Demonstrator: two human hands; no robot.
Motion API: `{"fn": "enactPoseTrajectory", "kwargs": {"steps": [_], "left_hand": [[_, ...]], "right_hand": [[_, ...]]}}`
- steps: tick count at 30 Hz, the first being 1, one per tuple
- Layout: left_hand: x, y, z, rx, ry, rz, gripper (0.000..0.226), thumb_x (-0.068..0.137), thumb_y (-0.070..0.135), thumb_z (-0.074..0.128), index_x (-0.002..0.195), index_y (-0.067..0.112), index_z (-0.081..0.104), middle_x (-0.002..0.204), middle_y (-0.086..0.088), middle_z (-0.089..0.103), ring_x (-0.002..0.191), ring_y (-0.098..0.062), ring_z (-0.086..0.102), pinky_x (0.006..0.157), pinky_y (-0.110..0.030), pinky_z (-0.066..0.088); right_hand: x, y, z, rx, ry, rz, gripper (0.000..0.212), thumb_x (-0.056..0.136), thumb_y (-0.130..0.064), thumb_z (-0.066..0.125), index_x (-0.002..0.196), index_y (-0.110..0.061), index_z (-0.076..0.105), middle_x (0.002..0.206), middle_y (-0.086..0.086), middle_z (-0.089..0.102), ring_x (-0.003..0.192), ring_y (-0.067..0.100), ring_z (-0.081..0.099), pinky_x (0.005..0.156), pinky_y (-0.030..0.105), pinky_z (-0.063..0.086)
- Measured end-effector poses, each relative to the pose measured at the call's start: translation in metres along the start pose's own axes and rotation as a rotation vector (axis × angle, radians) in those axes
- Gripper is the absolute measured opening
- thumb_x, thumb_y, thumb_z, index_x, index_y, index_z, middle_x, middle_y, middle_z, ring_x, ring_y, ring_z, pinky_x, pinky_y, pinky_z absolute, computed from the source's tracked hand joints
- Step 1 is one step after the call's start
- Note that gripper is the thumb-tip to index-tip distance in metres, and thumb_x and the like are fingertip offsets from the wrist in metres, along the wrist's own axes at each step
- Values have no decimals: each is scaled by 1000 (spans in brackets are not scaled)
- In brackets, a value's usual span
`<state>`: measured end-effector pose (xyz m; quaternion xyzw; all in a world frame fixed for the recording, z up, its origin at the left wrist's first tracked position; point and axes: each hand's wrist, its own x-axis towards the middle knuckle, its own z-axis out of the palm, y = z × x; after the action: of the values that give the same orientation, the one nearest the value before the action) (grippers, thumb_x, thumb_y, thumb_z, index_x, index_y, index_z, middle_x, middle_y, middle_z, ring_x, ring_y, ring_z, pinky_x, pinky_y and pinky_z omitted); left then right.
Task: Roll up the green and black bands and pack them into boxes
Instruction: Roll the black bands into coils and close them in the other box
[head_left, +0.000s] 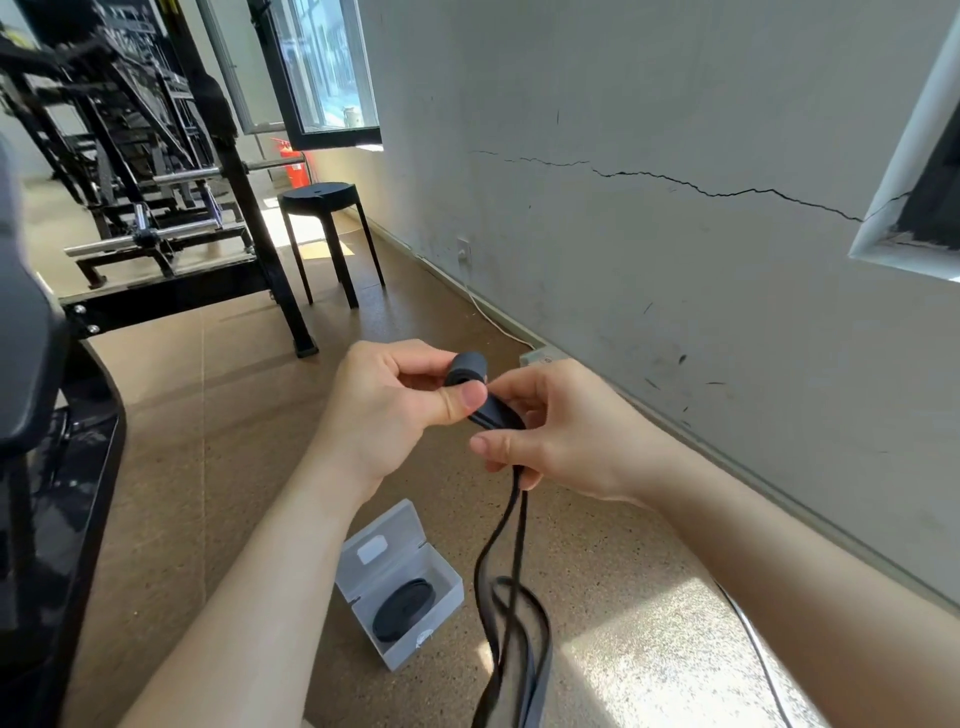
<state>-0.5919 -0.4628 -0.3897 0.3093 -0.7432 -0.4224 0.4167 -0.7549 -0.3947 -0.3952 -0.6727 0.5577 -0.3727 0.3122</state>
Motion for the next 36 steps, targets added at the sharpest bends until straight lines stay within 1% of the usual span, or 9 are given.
{"fn": "enactPoseTrajectory", "kwargs": {"steps": [3,5,10,12,15,20,25,30,36], "left_hand": [[0,-2,-5,74,18,-5,22,64,27,78,84,19,76,72,10,69,72,-10,62,67,-25,47],[1,-3,-7,165,20,4,17,69,20,80,86,23,76,73,11,69,72,-10,63,67,-30,49],[-2,4,-6,535,-13,138,20,71,23,80,90,27,76,77,14,66,72,-5,60,64,-25,49],[-3,7,-1,659,-64,200,17,72,27,80,88,29,76,75,14,62,70,-5,55,62,-30,47],[-2,7,3,721,-116,204,19,69,31,82,86,35,75,72,13,60,67,-5,54,62,-34,47],[-5,3,5,268,-109,-16,26,69,22,82,91,34,75,82,6,72,77,-10,66,69,-22,54],[-5,-6,11,-202,-146,-105,32,74,38,78,97,16,75,89,-13,74,82,-25,69,78,-38,54],[-6,1,18,-195,-126,-26,29,73,31,71,94,10,73,80,-8,74,72,-15,69,68,-22,54],[-3,-8,16,-261,-59,50,29,69,33,77,73,5,72,66,-7,64,63,-17,60,64,-23,47]], "right_hand": [[1,2,0,-264,83,-116,14,88,-16,67,102,-17,68,77,0,67,57,9,63,59,28,54],[2,2,-3,-404,123,-166,22,87,-17,68,109,-22,67,86,-4,68,71,5,61,72,31,52],[2,0,-13,260,1,72,36,88,-33,66,121,-21,58,72,-2,70,63,11,61,53,22,42],[4,1,-12,260,45,90,38,86,-44,62,114,-18,58,65,0,68,56,14,58,47,24,39],[6,3,-4,258,94,105,36,87,-35,67,109,-12,51,63,6,66,50,16,53,42,23,34],[4,4,-11,494,102,171,33,89,-25,67,102,-15,38,69,12,67,52,21,54,42,23,30],[5,5,-11,756,60,156,33,86,-23,65,100,-20,34,70,19,64,57,25,54,39,20,32],[3,3,-14,885,47,126,39,78,-20,63,103,-21,33,60,4,62,53,24,56,38,18,35],[3,10,-15,951,-129,158,29,86,-20,64,97,-20,37,80,21,67,63,27,64,43,20,42]]}}
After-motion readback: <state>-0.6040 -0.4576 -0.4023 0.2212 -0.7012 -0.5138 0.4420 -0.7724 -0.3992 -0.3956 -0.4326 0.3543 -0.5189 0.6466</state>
